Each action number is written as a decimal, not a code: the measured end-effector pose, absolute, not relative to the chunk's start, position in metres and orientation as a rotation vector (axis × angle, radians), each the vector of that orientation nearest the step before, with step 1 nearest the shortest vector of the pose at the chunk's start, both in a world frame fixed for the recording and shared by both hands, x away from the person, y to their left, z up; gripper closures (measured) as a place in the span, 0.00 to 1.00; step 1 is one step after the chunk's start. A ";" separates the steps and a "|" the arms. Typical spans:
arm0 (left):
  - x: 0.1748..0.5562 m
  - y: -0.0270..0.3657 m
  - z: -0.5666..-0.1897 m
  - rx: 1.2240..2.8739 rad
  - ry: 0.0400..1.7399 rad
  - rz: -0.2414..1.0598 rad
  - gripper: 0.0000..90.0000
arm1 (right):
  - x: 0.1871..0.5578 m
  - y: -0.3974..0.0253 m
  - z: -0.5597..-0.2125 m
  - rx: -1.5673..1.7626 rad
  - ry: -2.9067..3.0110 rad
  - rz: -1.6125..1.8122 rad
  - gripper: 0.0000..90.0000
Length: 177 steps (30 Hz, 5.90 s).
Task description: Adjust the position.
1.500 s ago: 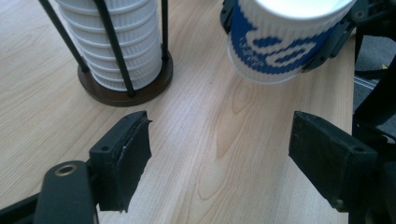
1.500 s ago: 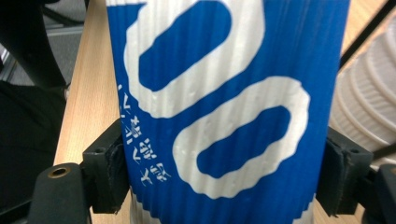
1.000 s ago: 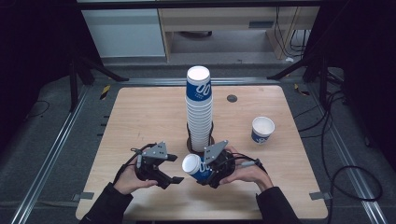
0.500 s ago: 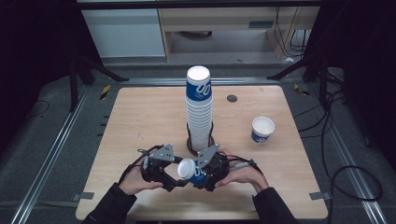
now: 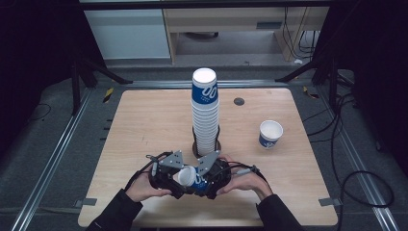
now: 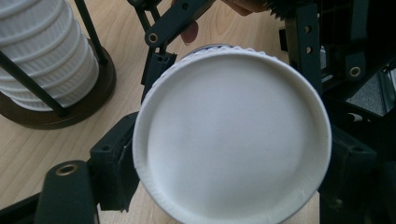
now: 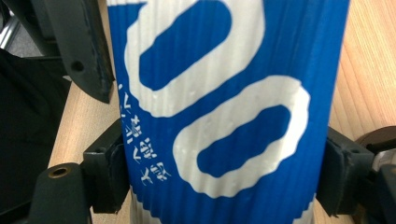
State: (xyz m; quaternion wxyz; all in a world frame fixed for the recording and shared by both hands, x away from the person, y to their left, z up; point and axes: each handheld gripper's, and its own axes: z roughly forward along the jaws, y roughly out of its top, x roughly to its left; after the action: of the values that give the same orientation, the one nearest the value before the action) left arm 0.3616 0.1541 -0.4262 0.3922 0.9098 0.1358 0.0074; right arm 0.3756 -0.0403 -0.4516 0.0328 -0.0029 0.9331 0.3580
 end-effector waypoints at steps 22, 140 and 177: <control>0.362 0.154 -0.428 2.324 0.353 0.016 0.27 | 0.377 -0.039 -0.453 0.007 2.884 1.097 0.20; 0.366 0.190 -0.406 2.040 0.326 -0.025 0.19 | 0.386 -0.095 -0.427 0.191 2.689 1.659 0.18; 0.366 0.163 -0.434 2.318 0.287 -0.053 0.29 | 0.377 -0.063 -0.451 0.079 2.847 1.288 0.16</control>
State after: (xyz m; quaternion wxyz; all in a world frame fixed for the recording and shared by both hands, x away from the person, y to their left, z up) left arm 0.3659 0.1634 -0.4341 0.3920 0.9127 0.1132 -0.0210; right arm 0.3774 -0.0635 -0.4509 0.0081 0.0252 0.9108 0.4121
